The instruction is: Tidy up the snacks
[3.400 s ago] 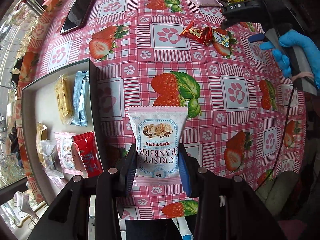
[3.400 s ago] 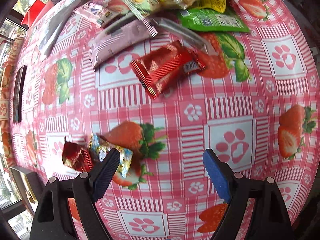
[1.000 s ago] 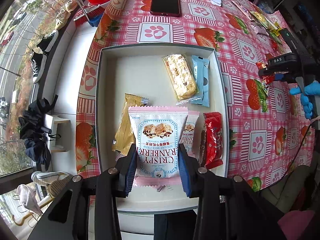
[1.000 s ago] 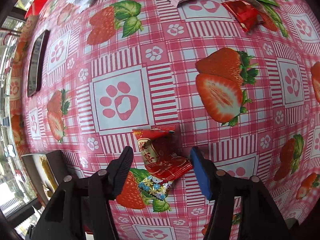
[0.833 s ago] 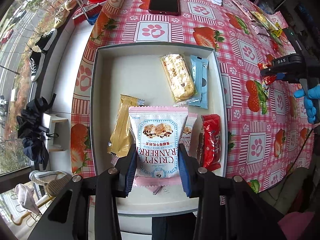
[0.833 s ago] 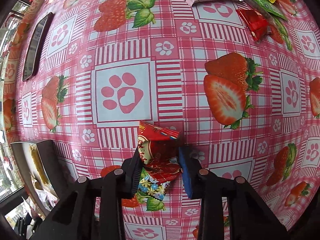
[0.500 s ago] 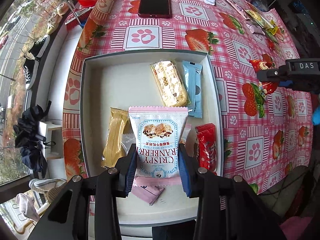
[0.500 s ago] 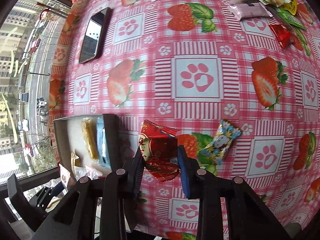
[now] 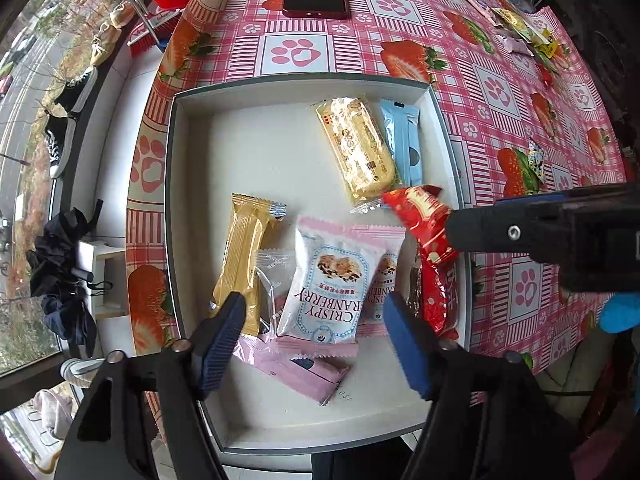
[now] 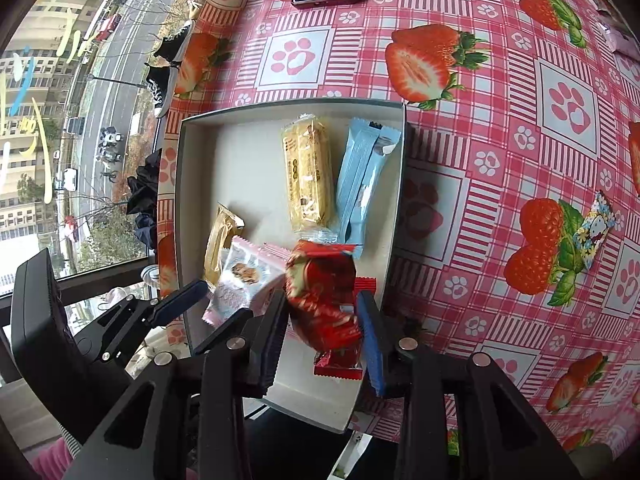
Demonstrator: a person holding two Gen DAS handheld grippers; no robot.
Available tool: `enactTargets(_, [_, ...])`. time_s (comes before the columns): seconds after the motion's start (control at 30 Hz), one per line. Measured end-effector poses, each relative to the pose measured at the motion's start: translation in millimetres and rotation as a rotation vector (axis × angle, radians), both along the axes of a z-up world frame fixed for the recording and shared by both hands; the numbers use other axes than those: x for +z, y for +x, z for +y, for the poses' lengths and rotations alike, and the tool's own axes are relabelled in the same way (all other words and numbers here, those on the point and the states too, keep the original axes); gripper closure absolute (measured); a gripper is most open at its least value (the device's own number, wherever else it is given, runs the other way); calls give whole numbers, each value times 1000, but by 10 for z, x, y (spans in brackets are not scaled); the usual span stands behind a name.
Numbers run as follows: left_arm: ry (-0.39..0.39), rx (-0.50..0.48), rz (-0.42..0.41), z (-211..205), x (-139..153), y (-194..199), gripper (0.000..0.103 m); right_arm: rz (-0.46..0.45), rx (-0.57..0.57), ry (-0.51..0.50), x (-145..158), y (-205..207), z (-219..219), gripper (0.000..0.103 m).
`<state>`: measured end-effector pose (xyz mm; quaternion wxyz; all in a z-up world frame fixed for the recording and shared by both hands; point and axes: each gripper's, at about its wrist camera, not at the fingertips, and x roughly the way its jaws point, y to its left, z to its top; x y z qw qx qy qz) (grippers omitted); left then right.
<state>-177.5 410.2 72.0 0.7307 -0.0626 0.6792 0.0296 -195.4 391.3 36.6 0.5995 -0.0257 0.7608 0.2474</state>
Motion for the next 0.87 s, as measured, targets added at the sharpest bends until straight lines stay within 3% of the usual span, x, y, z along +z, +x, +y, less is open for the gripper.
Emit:
enactTargets(0.03, [-7,-2,-7,9,11,-12,20,-8,4,-11,2,9,-2,35])
enactTargets(0.07, [-9,-6,-2,18,11,-15,19,-18,8,-19,12,-10,16,32])
enactTargets(0.13, [19,-11,23,28,-16,-11,13,-30,21,-40,22,-45,39,32])
enactTargets(0.2, [32,-19,28,32,-29,-8,0,-50,27,-69,-13,-65,93,32])
enactTargets(0.23, [38,-20,21,33,-17,-8,0,-61,28,-80,-16,-66,103,30])
enactTargets(0.27, [41,-22,12,34,1,-8,0,-73,25,-87,-10,-88,97,17])
enactTargets(0.33, [53,-25,-2,31,40,-2,0,-103,15,-91,72,-126,49,7])
enactTargets(0.47, [122,-24,4,37,74,4,0,-140,20,-116,109,-174,26,7])
enactTargets(0.67, [117,-1,24,85,29,-17,0,-169,9,-131,191,-217,-28,7])
enactTargets(0.87, [130,-30,-26,89,103,-41,0,-161,-21,-138,151,-248,-54,7])
